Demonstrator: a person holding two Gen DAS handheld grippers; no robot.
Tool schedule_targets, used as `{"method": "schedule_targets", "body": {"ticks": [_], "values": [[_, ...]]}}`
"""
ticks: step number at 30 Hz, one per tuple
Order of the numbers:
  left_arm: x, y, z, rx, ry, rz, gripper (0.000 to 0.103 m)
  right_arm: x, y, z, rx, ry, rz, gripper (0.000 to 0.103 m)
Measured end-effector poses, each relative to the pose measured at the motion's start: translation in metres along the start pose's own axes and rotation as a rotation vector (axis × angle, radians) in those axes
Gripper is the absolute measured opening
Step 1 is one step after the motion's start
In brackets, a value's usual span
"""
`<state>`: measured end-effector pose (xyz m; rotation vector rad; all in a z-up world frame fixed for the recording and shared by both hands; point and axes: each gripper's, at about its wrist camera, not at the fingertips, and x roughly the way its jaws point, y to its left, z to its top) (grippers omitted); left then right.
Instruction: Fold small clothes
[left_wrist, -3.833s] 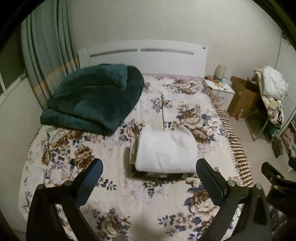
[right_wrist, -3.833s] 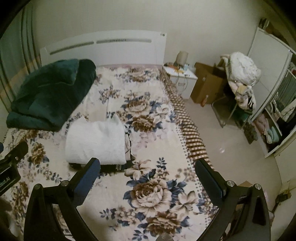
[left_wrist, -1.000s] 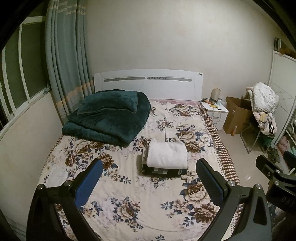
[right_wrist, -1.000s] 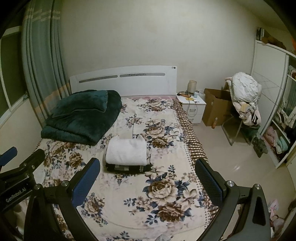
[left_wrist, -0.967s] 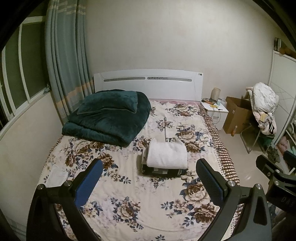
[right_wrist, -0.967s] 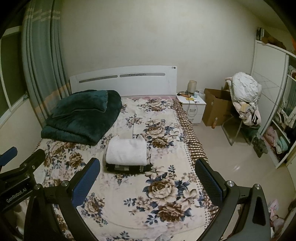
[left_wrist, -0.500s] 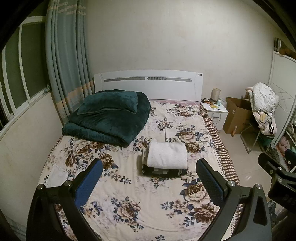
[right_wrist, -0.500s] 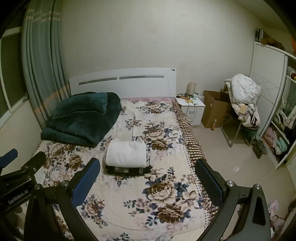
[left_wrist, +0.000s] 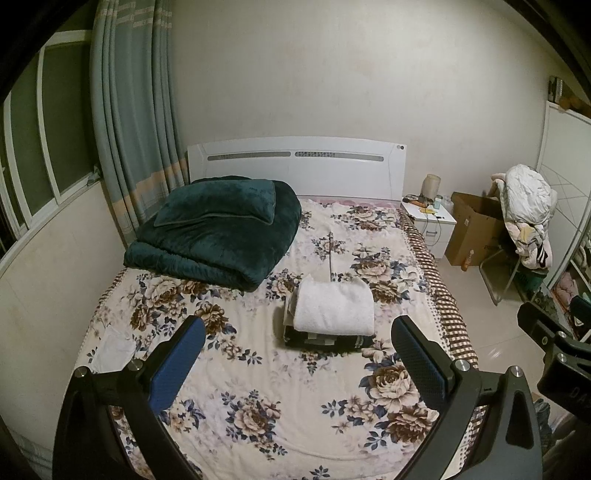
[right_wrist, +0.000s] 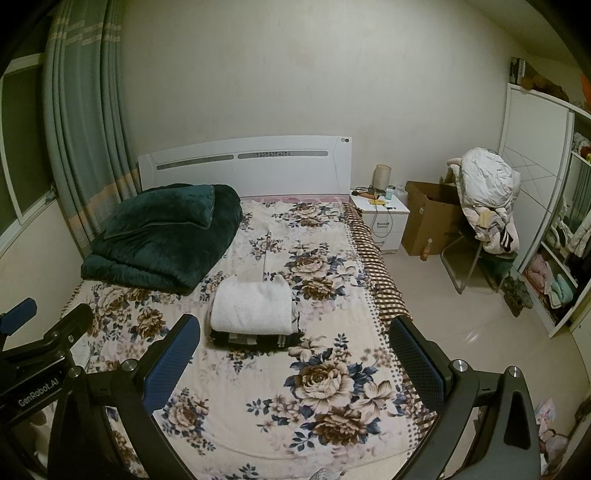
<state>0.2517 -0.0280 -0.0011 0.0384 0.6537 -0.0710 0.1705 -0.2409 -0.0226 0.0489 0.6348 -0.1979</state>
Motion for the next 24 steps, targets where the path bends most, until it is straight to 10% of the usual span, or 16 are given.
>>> {"method": "schedule_targets", "body": {"ticks": [24], "values": [[-0.0001, 0.0007, -0.0003, -0.001, 0.001, -0.002, 0.103, -0.0009, 0.0077, 0.0009, -0.001, -0.001, 0.000, 0.103]]}}
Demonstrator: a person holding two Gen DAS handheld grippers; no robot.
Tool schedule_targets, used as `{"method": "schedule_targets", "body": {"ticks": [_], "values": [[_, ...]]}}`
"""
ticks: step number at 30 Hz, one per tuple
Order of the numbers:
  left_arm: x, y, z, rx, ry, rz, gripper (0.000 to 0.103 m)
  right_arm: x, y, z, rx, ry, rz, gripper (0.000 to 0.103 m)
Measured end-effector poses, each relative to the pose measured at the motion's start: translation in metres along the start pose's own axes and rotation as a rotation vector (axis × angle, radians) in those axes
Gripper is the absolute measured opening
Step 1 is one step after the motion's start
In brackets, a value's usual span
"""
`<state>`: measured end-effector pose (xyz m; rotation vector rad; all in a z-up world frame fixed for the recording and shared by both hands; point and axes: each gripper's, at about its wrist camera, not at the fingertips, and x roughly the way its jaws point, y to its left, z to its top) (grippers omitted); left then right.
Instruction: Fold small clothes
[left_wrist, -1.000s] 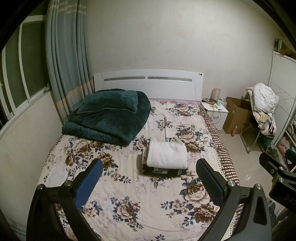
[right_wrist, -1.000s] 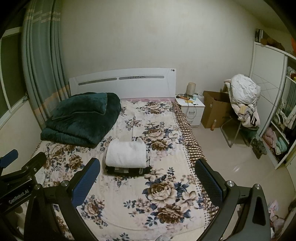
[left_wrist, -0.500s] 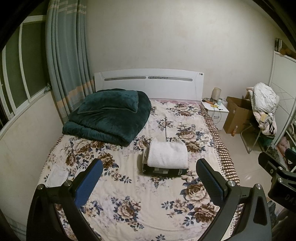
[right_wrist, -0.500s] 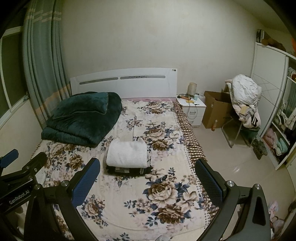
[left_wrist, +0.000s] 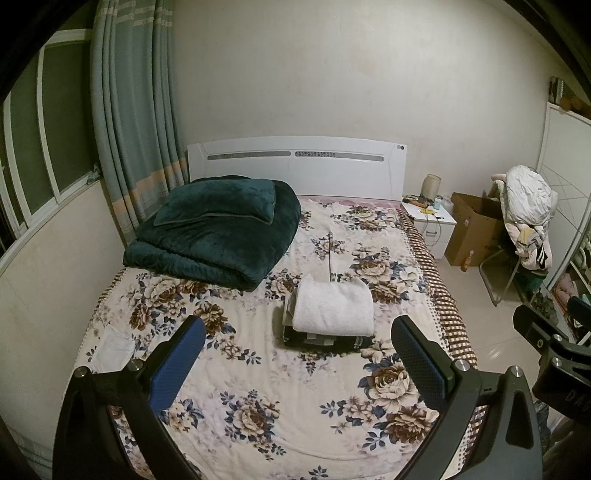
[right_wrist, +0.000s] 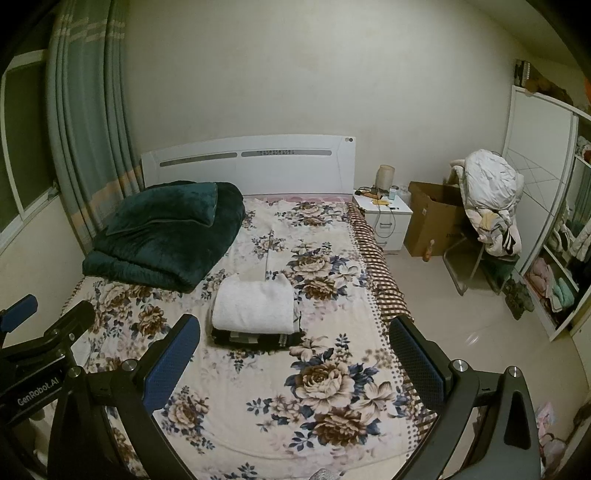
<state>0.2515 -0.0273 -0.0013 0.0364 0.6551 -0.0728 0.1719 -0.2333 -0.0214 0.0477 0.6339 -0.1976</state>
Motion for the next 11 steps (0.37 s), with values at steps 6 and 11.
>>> {"method": "schedule_targets", "body": {"ticks": [6, 11], "values": [[0.0004, 0.0006, 0.0001, 0.000, 0.001, -0.002, 0.103, 0.0004, 0.0005, -0.0007, -0.001, 0.000, 0.000, 0.103], [0.0004, 0.0013, 0.0013, 0.001, 0.001, -0.004, 0.103, 0.0003, 0.0004, -0.0027, -0.001, 0.000, -0.002, 0.103]]}}
